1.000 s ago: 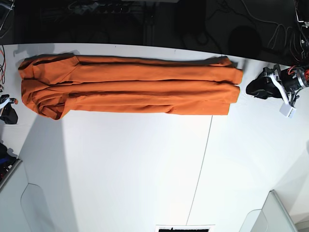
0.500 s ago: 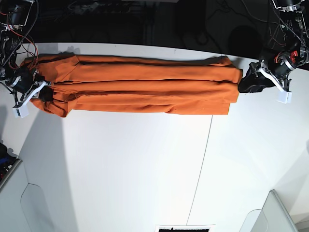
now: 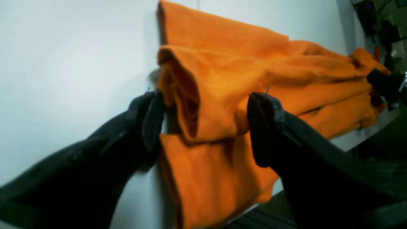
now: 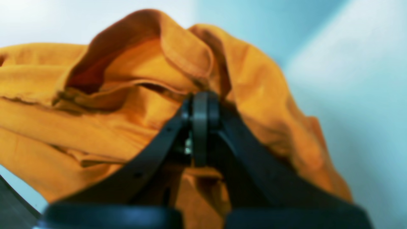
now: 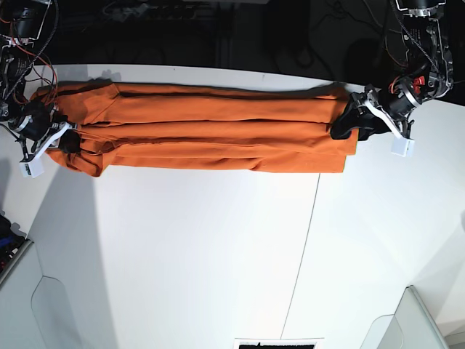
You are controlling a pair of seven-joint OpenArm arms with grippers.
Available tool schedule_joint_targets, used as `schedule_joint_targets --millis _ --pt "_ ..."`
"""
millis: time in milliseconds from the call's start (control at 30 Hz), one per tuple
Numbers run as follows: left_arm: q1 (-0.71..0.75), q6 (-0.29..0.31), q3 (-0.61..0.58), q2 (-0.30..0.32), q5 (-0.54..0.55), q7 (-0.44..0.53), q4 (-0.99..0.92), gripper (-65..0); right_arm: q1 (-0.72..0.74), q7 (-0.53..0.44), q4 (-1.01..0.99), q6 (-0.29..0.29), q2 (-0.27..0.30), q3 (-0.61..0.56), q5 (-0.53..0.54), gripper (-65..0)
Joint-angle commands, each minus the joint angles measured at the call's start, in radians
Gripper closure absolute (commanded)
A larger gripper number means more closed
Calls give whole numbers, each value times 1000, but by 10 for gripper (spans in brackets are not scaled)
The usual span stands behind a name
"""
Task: Layout the t-shirt on the table in an organized manner, then fold the t-shirt properly
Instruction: 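Grasp both ends of the folded strip with both grippers, then fold the strip end with the left gripper toward the right gripper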
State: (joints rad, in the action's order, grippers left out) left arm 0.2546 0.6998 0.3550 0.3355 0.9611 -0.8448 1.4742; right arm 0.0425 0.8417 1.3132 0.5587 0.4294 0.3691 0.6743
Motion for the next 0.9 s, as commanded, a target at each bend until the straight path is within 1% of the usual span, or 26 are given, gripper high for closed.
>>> schedule_joint_targets --millis 0,100,200,233,267,333,367,467,567,600,700,800,867 --pt "-3 -2 -13 10 -36 -3 13 -436 12 -4 9 6 16 3 7 0" --pt "-3 -2 -51 10 -90 35 12 -436 12 -8 9 6 16 3 7 0" --pt "-3 -15 -83 10 -122 37 12 -423 13 -8 9 6 16 3 7 0" --pt "-3 -15 -94 10 -128 36 12 -376 13 -8 9 6 16 3 7 0" --pt "-3 -15 -104 10 -137 36 12 -291 13 -9 9 6 16 3 7 0" --pt "-5 -15 -124 10 -169 37 13 -63 12 -8 9 6 16 3 15 0" --pt "-8 -15 -130 10 -184 38 13 0 12 -8 9 6 16 3 15 0" --pt "-38 -16 -126 11 -215 37 14 0 13 -8 9 6 16 3 15 0" --pt "-76 -66 -101 12 -224 25 35 0 12 -8 9 6 16 3 15 0" --pt "-82 -68 -95 12 -230 16 58 0 12 -8 9 6 16 3 15 0" --pt "-79 -68 -94 14 -233 -14 161 0 13 -8 9 6 16 3 14 0" --pt "-59 -73 -95 13 -232 -20 288 0 13 -9 9 6 16 3 14 0" --pt "-54 -114 -101 13 -221 -21 365 0 13 -9 9 6 16 3 14 0"
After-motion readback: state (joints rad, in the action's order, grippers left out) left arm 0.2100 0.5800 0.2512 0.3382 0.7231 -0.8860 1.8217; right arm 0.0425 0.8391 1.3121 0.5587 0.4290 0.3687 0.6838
